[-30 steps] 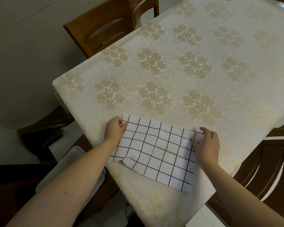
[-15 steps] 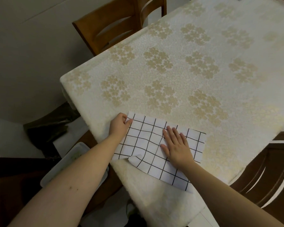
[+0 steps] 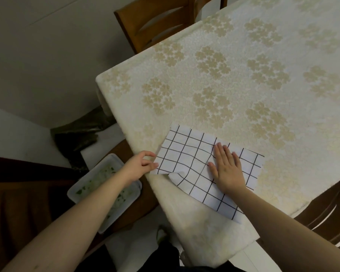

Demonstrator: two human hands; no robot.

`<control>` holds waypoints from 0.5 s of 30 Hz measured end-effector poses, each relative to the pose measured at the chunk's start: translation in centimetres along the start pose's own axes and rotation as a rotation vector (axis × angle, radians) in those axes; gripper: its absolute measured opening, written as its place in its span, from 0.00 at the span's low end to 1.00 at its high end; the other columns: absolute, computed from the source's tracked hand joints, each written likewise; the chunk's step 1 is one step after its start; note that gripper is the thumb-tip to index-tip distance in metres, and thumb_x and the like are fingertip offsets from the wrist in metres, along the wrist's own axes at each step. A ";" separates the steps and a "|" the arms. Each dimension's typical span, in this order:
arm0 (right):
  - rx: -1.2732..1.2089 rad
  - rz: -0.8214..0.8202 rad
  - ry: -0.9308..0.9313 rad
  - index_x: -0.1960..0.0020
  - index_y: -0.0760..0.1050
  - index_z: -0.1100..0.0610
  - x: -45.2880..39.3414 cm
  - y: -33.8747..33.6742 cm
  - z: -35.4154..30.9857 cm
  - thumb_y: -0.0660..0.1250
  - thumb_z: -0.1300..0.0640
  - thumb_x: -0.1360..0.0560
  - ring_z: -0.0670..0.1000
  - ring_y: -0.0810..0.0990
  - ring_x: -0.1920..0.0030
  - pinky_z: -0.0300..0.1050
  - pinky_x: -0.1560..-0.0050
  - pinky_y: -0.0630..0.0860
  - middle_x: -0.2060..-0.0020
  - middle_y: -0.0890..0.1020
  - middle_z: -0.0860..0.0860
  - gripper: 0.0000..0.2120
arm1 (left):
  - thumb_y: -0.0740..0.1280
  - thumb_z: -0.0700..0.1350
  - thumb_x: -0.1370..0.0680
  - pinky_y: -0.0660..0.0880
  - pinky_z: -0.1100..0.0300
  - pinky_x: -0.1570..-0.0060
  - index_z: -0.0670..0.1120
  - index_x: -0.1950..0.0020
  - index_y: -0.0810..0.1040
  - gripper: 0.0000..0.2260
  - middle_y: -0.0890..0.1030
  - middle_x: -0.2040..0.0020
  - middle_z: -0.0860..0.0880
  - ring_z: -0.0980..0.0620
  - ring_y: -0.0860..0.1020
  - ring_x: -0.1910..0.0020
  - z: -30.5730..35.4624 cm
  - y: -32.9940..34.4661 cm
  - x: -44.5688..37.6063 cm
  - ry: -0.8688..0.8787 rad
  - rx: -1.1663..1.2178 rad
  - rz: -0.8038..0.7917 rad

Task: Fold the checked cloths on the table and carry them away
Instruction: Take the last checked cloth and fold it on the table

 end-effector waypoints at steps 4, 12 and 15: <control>0.033 -0.016 0.004 0.21 0.37 0.51 0.0 0.2 0.1 0.34 0.38 0.20 0.47 0.36 0.22 0.49 0.23 0.36 0.21 0.40 0.47 0.31 | 0.73 0.47 0.25 0.69 0.71 0.52 0.54 0.35 0.71 0.21 0.85 0.50 0.52 0.60 0.79 0.46 -0.9 0.6 0.9 0.008 -0.085 -0.068; 0.029 -0.040 -0.008 0.22 0.34 0.49 0.0 0.2 0.1 0.34 0.39 0.20 0.46 0.35 0.23 0.48 0.24 0.35 0.22 0.39 0.47 0.30 | 0.71 0.46 0.24 0.76 0.54 0.42 0.53 0.41 0.76 0.12 0.85 0.52 0.50 0.53 0.81 0.48 -1.6 -1.7 1.0 0.065 -0.059 0.139; 0.019 -0.053 -0.007 0.23 0.33 0.49 0.0 0.2 0.1 0.34 0.38 0.20 0.46 0.33 0.23 0.48 0.24 0.34 0.22 0.37 0.47 0.30 | 0.69 0.44 0.22 0.76 0.54 0.44 0.53 0.43 0.76 0.09 0.84 0.54 0.52 0.54 0.81 0.49 -0.8 -2.7 0.8 0.103 -0.118 0.219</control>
Point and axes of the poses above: each hand's wrist, its own x-axis away from the middle knuckle, its own y-axis out of the palm, z = x × y, the point moved 7 cm from there along -x, towards the middle knuckle
